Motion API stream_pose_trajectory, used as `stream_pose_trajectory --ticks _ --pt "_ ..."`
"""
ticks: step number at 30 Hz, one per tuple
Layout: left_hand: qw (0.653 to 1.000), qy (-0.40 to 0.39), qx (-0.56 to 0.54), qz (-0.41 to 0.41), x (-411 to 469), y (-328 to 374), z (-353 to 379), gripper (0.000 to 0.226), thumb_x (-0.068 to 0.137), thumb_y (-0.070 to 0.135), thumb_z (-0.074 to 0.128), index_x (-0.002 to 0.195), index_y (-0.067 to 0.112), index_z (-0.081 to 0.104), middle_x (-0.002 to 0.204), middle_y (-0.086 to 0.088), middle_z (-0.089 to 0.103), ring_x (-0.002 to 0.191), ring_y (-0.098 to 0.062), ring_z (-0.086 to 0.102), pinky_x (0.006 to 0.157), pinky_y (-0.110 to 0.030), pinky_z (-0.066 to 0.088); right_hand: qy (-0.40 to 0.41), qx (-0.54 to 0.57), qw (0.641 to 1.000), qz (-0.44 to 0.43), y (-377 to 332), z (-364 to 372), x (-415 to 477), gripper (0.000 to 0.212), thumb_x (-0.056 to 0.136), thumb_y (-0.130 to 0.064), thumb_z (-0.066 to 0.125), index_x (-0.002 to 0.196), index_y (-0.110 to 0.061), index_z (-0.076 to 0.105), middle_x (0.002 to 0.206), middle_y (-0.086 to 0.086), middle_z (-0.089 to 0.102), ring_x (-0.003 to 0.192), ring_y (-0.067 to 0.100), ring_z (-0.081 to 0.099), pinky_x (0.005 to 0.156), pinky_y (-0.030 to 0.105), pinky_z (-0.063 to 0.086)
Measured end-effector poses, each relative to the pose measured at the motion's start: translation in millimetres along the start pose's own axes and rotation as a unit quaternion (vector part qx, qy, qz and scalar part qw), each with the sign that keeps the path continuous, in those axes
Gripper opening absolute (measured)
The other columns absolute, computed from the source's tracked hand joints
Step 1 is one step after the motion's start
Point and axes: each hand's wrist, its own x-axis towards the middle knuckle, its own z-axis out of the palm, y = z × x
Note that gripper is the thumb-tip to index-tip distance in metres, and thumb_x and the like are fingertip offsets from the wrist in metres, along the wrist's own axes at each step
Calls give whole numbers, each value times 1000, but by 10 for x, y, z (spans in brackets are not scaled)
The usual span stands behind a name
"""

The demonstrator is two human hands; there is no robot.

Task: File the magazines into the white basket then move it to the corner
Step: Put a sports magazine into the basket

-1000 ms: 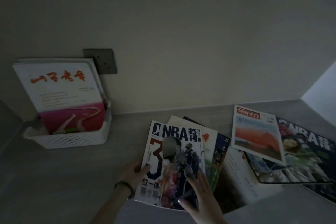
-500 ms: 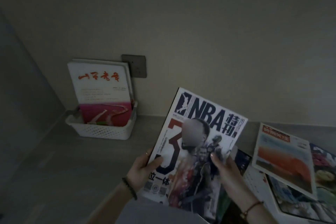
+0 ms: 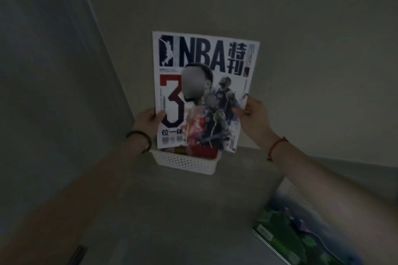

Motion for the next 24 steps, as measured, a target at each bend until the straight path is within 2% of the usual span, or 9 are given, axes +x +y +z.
stream_pose_trajectory --ticks 4,8,9,12,14,16,19,21,24 --pt "999 -7 24 -40 636 -213 -188 32 90 23 50 109 -2 59 114 -27 62 100 -42 60 89 -55 50 -19 -1 1000 18 -3 430 374 50 89 3 49 51 -24 31 51 -7 31 48 5 28 36 5 28" --pt "997 -14 6 -79 957 -515 -148 15 86 19 58 94 7 61 99 -16 62 78 -31 59 45 -20 55 -5 -40 998 48 210 698 539 55 85 1 55 44 -21 26 43 -3 27 42 10 25 32 11 25" --pt "995 -18 2 -95 988 -585 -111 13 85 18 60 90 6 61 95 -14 61 78 -30 59 44 -19 54 3 -45 997 58 278 757 559 56 85 0 57 43 -21 26 42 -3 27 41 10 26 34 12 23" --pt "990 -30 -2 -136 1086 -836 28 17 84 12 61 78 -3 62 86 -13 57 82 -31 58 74 -39 58 7 -74 993 90 480 907 591 58 82 -5 61 39 -22 26 37 -7 26 39 7 27 40 20 21" --pt "987 -36 -9 -153 1108 -972 93 20 84 8 61 65 4 57 88 -13 57 73 -28 58 65 -30 58 0 -93 989 118 608 990 579 57 81 -6 62 38 -21 27 34 -8 29 38 7 28 38 18 24" --pt "986 -51 -22 -156 1118 -1081 147 4 83 2 60 82 1 64 93 -11 59 63 -18 55 52 -24 56 -7 -101 983 153 722 1051 565 49 80 -6 63 39 -18 39 39 -4 43 41 8 37 40 17 32" --pt "987 -64 -12 -149 1120 -1217 187 24 82 -2 60 104 -8 62 95 -11 59 73 -25 57 72 -33 52 -17 -105 975 196 860 1132 527 20 78 -7 66 59 0 63 61 14 58 55 18 51 41 14 36" --pt "988 -66 26 -134 1113 -1262 201 8 82 3 61 84 -1 67 88 -12 63 79 -25 57 73 -34 51 3 -103 973 208 948 1170 505 17 76 -9 68 70 7 66 69 24 65 61 22 56 46 14 39" --pt "990 -42 81 -104 1117 -1271 225 29 81 11 63 55 18 54 76 -13 62 76 -25 57 72 -33 50 17 -114 968 224 1025 1196 514 26 76 -15 70 58 1 60 56 14 59 58 21 54 49 17 37"
